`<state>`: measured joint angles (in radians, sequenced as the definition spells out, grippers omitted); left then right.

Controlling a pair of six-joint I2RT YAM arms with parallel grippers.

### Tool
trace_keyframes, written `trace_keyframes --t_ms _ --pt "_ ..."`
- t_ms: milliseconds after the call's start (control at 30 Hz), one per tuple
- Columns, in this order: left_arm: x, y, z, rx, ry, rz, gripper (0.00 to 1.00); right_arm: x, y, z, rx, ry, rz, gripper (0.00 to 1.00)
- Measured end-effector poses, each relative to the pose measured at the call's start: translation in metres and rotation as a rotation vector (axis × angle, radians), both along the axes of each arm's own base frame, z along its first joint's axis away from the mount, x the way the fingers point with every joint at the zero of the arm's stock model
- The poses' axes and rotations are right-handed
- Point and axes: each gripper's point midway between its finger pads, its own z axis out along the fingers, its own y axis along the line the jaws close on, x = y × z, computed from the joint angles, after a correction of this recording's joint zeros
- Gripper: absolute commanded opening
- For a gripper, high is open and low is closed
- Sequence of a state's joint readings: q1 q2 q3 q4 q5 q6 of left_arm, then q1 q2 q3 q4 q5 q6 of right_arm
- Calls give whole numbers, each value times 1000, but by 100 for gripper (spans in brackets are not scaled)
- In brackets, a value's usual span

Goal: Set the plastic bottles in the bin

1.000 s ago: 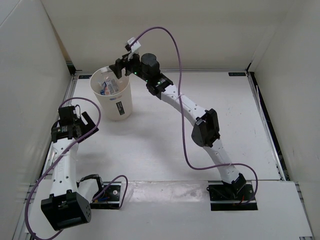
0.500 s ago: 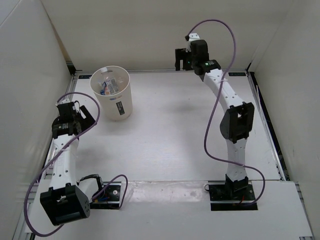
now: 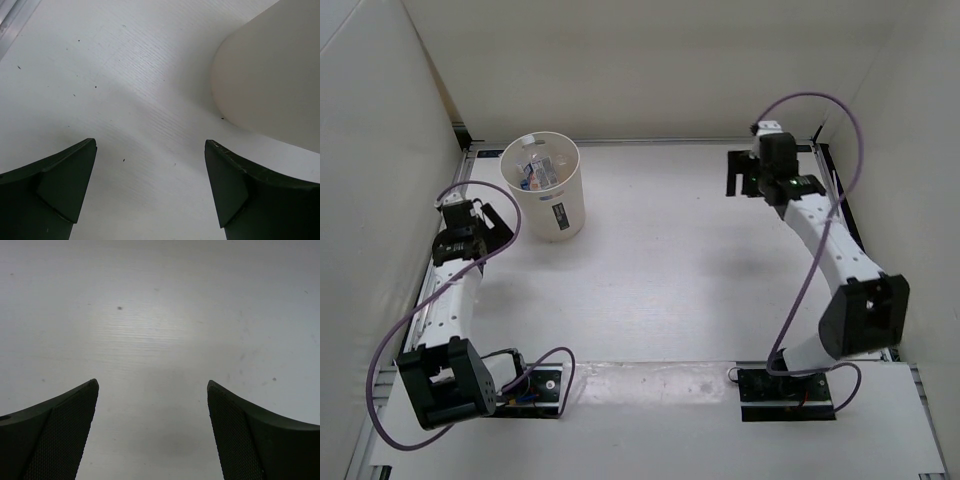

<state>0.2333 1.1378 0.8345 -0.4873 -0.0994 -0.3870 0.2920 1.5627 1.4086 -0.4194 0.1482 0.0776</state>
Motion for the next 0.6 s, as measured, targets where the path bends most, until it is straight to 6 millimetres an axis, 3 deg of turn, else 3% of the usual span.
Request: trace_keyframes --t_ms 100,233,333,467,600 --pt "-1 -2 -12 -15 16 -2 100 -21 -43 -3 -6 -15 -92 90" --pt "1 -3 -13 -16 17 -9 100 -42 -62 -12 13 -19 -110 90" --pt "2 -4 -13 -21 13 -15 100 -41 -78 -12 66 -16 -120 90" --pt "4 -7 -13 -34 3 -31 100 -43 -128 -9 161 -16 -202 90" --pt "6 -11 -21 -53 21 -45 100 -62 -179 -4 251 -35 -328 90"
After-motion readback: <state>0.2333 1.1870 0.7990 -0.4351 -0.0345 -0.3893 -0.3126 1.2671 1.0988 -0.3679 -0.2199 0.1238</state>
